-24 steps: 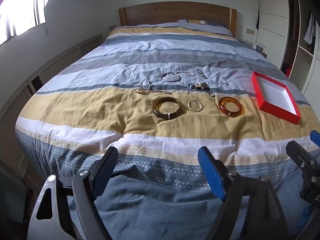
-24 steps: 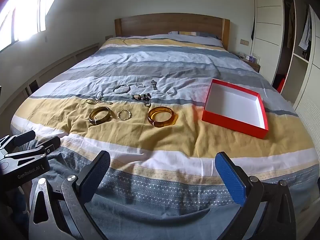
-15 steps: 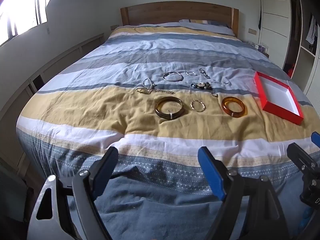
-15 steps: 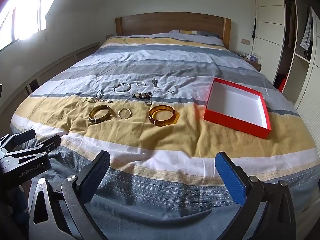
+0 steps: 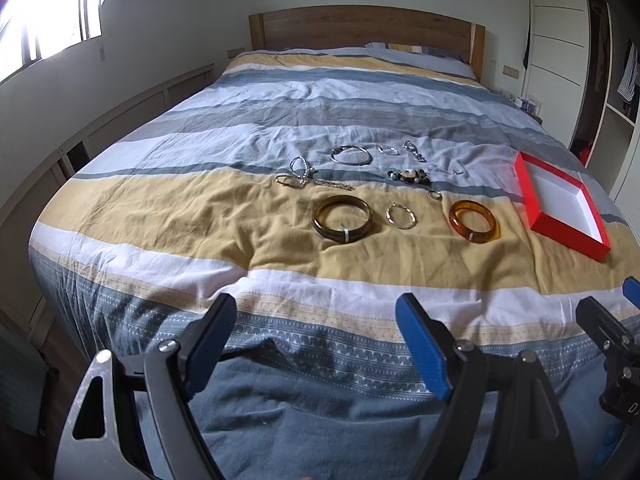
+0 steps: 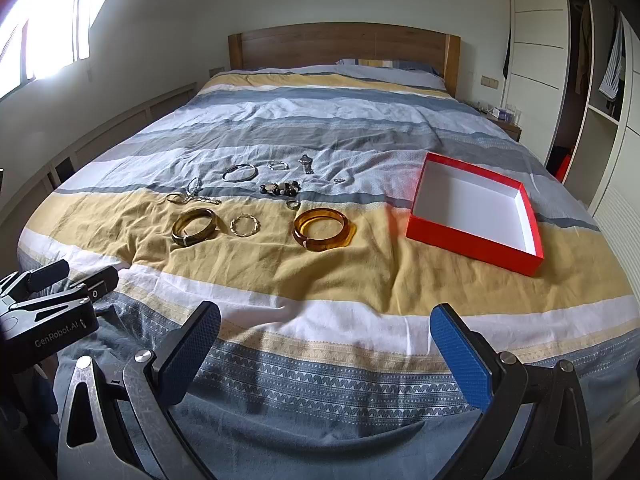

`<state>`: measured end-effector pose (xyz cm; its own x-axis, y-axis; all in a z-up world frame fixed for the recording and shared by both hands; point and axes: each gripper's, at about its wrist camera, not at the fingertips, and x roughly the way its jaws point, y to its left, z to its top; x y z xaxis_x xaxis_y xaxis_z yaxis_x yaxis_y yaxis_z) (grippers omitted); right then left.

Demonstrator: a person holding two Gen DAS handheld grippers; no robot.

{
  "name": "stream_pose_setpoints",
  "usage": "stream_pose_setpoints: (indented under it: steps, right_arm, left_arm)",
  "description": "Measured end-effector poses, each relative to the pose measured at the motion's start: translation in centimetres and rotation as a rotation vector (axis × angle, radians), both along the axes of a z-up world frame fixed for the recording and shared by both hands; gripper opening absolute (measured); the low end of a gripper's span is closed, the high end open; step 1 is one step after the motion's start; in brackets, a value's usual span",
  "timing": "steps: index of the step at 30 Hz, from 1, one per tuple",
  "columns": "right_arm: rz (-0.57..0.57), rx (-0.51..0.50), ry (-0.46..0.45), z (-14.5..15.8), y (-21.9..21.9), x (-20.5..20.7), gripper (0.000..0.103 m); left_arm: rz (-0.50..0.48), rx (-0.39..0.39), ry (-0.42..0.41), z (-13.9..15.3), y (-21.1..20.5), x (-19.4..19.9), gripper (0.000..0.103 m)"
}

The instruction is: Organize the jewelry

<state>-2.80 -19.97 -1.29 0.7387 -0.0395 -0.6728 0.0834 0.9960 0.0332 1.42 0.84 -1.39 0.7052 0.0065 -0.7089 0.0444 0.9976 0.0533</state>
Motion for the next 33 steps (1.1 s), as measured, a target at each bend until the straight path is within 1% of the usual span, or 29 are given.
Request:
stream_pose_setpoints:
  steps: [3,9,14,16,18,22,28,33]
  right_arm:
    - [-0.008,-0.001,0.0,-0.3,-0.1,0.3,0.102]
    - [-0.022,-0.011,0.008,-0.9,-0.3,0.6,0.102]
    - [-0.023,-0.013,0.017,-1.4,-0.4,0.9,0.102]
    - [-0.022,-0.012,0.018,-1.6,-0.4,1.0,0.102]
    - [-0.022,-0.013,0.019,-1.8,-0.4,1.1,0.102]
    - [-0.026,-0.018,0.026,-2.2,-0.4,1.3,0.102]
    - [-0.019,-0.016,0.036,-2.9,-0.5,1.6,0.102]
    - [-0.018,-0.036,0.05,-3.5,-0.5,2.4,0.102]
  left_arm:
    - [-0.004,-0.001,0.003,-0.1,0.0,0.1,0.081]
    - [-0.038,-0.001,0.037,-1.0,-0.1,0.6,0.081]
    - [-0.045,0.011,0.031,-1.3,-0.3,0.8,0.081]
    - [-0.053,0.018,0.037,-1.6,-0.5,0.9,0.081]
    - [-0.062,0.007,0.05,-1.9,-0.4,1.1,0.081]
    - [-0.062,0.008,0.063,-2.4,-0.3,1.3,0.081]
    - [-0.066,0.006,0.061,-2.7,-0.1,1.3,0.081]
    - [-0.062,0.002,0.074,-3.2,0.2,2.2,0.081]
